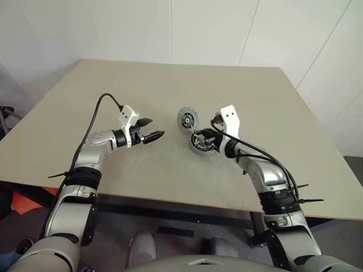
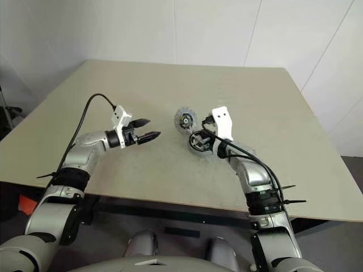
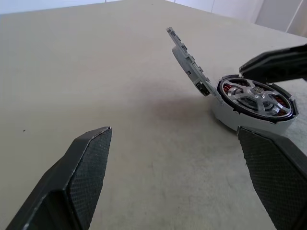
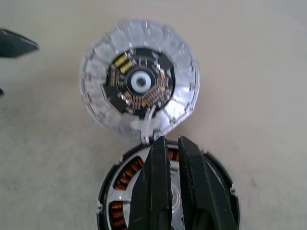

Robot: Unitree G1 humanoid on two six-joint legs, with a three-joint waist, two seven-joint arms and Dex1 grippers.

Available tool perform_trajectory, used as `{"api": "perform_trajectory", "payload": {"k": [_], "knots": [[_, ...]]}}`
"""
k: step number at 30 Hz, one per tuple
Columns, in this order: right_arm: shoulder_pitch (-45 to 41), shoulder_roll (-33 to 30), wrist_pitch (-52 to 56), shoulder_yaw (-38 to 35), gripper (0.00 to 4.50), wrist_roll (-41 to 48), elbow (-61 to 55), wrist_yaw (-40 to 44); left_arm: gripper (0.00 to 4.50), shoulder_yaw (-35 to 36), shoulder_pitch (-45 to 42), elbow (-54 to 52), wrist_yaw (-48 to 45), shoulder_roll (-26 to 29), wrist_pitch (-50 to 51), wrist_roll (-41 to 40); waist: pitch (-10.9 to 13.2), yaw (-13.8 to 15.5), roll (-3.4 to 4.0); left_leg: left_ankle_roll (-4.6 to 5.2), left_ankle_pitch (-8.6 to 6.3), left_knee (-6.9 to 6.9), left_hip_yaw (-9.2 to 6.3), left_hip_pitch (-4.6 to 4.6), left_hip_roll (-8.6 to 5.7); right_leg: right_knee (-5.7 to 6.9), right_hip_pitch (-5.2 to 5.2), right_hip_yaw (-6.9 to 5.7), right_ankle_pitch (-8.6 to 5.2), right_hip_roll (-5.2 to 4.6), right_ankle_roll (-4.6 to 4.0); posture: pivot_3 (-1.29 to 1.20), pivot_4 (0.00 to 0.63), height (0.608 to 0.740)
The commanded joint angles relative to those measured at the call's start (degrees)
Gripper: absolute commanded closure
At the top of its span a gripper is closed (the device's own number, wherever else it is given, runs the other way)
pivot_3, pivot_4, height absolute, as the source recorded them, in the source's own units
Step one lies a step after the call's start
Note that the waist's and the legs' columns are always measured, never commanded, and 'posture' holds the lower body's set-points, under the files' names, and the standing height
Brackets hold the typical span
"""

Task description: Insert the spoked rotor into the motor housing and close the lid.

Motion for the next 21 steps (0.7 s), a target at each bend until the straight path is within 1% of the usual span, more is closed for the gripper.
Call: {"api": "perform_trajectory", "payload": {"k": [1, 4, 8, 13, 15, 16, 18, 21], "knots": [[-3.01, -0.42, 0.67, -1.49, 4.14, 1.62, -4.79, 0.17, 0.07, 0.67, -1.16, -1.55, -0.29, 0.16, -1.07, -0.29, 0.00, -0.03, 0.00, 0.00, 0.00, -0.03, 0.00, -0.01, 0.00, 0.00, -0.02, 0.00, 0.01, 0.00, -0.02, 0.00, 0.000, 0.740], [-3.86, -0.28, 1.37, -1.91, 4.14, 1.75, -4.86, 0.06, 0.07, 0.67, -1.22, -1.63, -0.39, 0.17, -0.98, -0.30, 0.00, 0.03, 0.00, -0.01, 0.00, -0.12, 0.00, -0.04, -0.01, -0.05, -0.06, 0.00, 0.01, 0.02, -0.05, 0.00, 0.000, 0.740], [-1.46, 0.63, 1.24, -0.61, 4.14, 1.03, -0.36, 0.44, 0.07, 0.68, -1.09, -1.86, -0.37, 0.20, -0.89, -0.30, 0.00, 0.10, 0.00, 0.00, 0.00, -0.11, 0.00, -0.07, -0.03, -0.09, -0.06, 0.00, 0.01, 0.00, -0.05, 0.00, 0.000, 0.740], [2.43, 1.38, -1.48, 2.36, 4.14, -3.47, 12.41, -1.07, 0.07, 0.78, -1.01, -1.99, -0.18, 0.23, -0.77, -0.33, -0.04, -0.02, 0.04, 0.00, 0.00, -0.09, 0.00, -0.06, -0.02, -0.09, -0.04, -0.01, 0.00, 0.00, -0.03, 0.00, 0.000, 0.740], [2.36, 1.39, -1.63, 1.72, 4.14, -3.13, 12.05, -1.29, 0.07, 0.90, -1.05, -1.85, -0.17, 0.38, -0.76, -0.35, -0.09, -0.10, -0.02, 0.01, 0.00, -0.10, 0.03, 0.15, -0.03, -0.08, 0.10, 0.01, -0.08, -0.02, 0.09, 0.00, 0.000, 0.740], [2.07, 1.36, -1.55, 1.13, 4.14, -2.50, 11.01, -1.09, 0.07, 0.95, -1.03, -1.78, -0.18, 0.44, -0.79, -0.34, -0.09, -0.11, -0.02, 0.00, 0.00, -0.12, 0.03, 0.35, -0.03, -0.08, 0.28, 0.00, -0.21, -0.01, 0.32, 0.00, 0.000, 0.740], [1.22, 1.16, -1.44, -0.16, 4.14, -1.34, 8.81, -0.77, 0.07, 0.97, -1.01, -1.61, -0.16, 0.47, -0.85, -0.29, -0.09, -0.05, -0.02, -0.01, 0.00, -0.17, 0.03, 0.52, -0.04, -0.11, 0.40, 0.01, -0.24, -0.02, 0.35, 0.00, 0.000, 0.740], [-0.43, 0.60, -1.14, -1.63, 4.14, -0.14, 5.67, -0.22, 0.07, 0.82, -1.15, -1.26, -0.14, 0.27, -1.00, -0.19, -0.07, 0.10, -0.02, -0.01, 0.01, -0.18, 0.02, 0.52, -0.05, -0.14, 0.43, 0.01, -0.24, -0.02, 0.36, 0.00, 0.000, 0.740]]}}
